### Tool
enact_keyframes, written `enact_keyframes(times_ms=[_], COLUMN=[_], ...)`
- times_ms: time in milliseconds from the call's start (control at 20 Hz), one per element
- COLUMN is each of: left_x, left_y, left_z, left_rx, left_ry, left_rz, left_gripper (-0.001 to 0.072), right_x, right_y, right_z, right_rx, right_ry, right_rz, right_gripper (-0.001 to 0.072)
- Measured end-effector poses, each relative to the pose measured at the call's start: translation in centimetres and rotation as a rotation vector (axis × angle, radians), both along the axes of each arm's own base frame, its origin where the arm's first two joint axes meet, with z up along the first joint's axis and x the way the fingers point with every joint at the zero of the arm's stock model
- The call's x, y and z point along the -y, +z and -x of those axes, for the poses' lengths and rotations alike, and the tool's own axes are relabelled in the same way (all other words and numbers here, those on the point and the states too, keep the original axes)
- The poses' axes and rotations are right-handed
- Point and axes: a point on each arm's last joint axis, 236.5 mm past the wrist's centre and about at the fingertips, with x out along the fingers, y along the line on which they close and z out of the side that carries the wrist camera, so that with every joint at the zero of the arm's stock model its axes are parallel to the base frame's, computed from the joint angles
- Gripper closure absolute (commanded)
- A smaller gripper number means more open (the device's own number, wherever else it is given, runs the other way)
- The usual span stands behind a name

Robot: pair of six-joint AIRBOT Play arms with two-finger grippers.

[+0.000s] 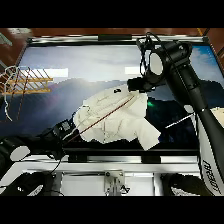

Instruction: Fold the shirts.

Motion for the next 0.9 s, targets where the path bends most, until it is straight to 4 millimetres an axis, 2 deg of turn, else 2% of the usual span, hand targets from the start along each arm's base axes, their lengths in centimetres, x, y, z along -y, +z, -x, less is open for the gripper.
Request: enact_keyframes(times_ms=[150,400,550,650,900], left_x=[-0.2,0.1,1.2,1.7,4.5], left_y=[0.2,1.1,2.1,1.8,0.7], left_z=[-1.7,-5.1,-7.0,-7.7,-8.7], left_rx=[0.059,0.157,0.205,0.204,0.163], left_ry=[-0.038,-0.06,-0.07,-0.073,-0.044], left_rz=[-0.04,-0.073,-0.06,-0.058,0.044], left_gripper=[0.0643,0.0642,0.0642,0.0643,0.0643], right_x=[-0.8,-4.1,-6.1,-7.5,-10.4], right_y=[1.4,4.1,4.8,5.4,6.7], right_z=[-0.2,0.8,2.1,3.0,5.7], right_rx=[0.029,0.077,0.09,0.103,0.116], right_ry=[0.056,0.214,0.314,0.368,0.47], right_rz=[-0.02,-0.064,-0.056,-0.058,-0.069], right_gripper=[0.0635,0.0635,0.0635,0.0635,0.0635])
